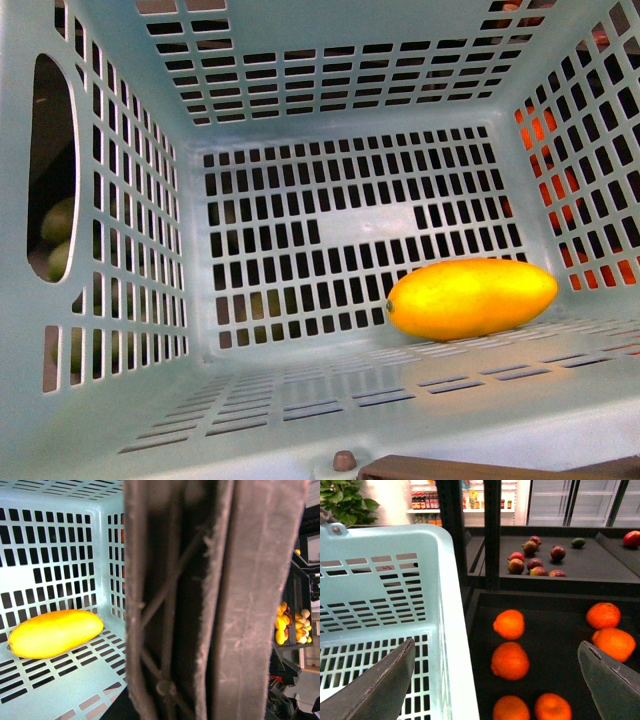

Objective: Pick mango and avocado into basket

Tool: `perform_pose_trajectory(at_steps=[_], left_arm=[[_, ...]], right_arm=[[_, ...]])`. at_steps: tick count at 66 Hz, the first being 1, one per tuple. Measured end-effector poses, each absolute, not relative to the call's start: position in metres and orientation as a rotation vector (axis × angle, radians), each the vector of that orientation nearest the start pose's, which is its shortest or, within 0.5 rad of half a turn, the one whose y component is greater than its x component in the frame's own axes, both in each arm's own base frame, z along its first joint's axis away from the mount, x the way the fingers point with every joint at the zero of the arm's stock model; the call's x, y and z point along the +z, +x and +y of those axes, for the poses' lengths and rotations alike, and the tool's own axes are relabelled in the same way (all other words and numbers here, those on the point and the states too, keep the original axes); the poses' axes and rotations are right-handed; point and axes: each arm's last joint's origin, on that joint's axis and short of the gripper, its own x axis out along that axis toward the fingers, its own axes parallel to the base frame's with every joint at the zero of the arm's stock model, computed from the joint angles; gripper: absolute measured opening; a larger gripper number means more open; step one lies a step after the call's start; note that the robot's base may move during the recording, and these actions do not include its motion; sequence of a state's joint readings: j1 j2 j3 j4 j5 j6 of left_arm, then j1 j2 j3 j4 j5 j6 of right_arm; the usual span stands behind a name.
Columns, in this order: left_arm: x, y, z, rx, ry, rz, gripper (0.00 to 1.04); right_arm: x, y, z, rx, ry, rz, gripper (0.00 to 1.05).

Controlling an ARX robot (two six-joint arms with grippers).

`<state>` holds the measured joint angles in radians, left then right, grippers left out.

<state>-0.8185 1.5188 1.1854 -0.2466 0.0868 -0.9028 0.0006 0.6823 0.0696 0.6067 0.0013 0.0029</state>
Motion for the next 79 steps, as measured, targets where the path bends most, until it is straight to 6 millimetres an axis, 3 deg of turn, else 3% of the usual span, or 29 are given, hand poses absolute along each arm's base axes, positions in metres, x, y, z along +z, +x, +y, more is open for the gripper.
perform_pose_trajectory(at_steps=[70,79], left_arm=[[0.291,0.233,-0.245,-0.524,-0.599,0.875,0.14],[0.291,0.232,-0.246,-0.538,-0.6,0.886,0.14]], right_arm=[[0.177,0.147,0.0,0.003,0.003,0.011,0.96],[0.183,0.159,-0.009,-0.346,0.108,0.355,0.96]])
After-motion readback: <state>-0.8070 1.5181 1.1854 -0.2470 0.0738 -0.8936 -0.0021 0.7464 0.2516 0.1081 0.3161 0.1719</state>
